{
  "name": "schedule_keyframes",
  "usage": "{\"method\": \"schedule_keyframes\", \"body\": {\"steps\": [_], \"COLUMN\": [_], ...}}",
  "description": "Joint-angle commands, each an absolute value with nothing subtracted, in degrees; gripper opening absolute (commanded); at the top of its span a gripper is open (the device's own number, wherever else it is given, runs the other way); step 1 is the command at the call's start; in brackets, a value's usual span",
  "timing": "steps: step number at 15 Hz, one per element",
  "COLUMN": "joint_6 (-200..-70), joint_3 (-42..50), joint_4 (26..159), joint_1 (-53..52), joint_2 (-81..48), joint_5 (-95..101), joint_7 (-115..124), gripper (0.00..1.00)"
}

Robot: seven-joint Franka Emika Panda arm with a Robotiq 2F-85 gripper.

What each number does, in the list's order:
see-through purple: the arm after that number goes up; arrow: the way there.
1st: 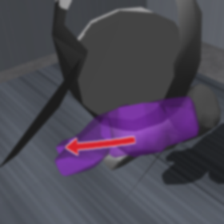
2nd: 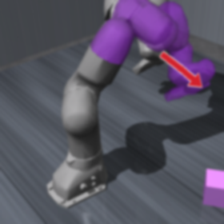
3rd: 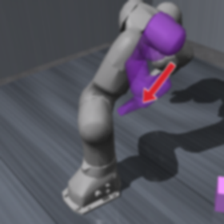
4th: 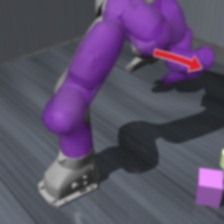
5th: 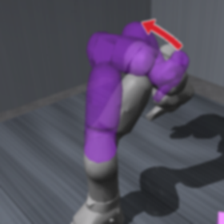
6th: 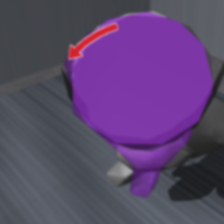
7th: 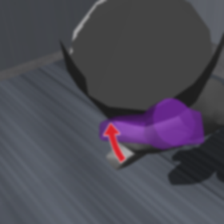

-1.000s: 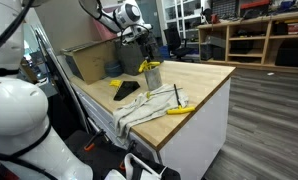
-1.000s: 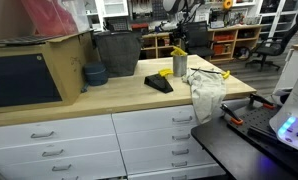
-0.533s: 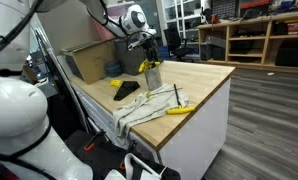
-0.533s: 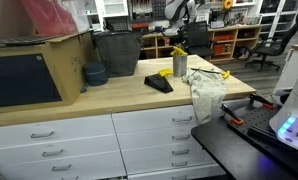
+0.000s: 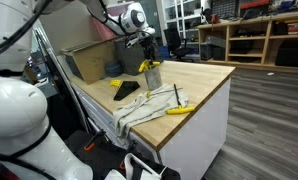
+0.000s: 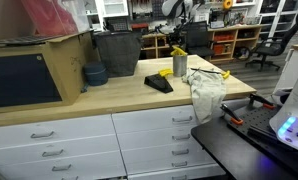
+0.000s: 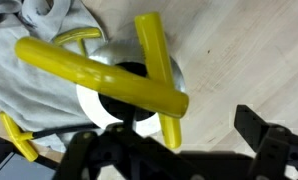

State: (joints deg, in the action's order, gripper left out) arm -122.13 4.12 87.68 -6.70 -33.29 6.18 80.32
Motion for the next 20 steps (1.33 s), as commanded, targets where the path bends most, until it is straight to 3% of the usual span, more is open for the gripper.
{"method": "schedule_keyframes", "body": {"steps": [1,9,10,12,19,20], "joint_6": [-120.5,-114.4,-113.5,-112.9,-112.2,-112.2], "joint_3": [2.9,2.7,2.7,2.8,2.7,2.9], "joint_4": [84.6,83.0,82.8,82.7,82.7,82.9], "joint_1": [-5.7,-4.2,-4.0,-4.0,-4.0,-4.2], "joint_2": [-34.0,-34.5,-34.5,-34.5,-34.3,-34.3], "joint_5": [2.3,-3.2,-3.6,-3.9,-4.5,-4.1], "joint_7": [77.0,71.5,71.2,70.7,70.8,71.0], "gripper": [0.73,0.14,0.17,0.06,0.06,0.42]}}
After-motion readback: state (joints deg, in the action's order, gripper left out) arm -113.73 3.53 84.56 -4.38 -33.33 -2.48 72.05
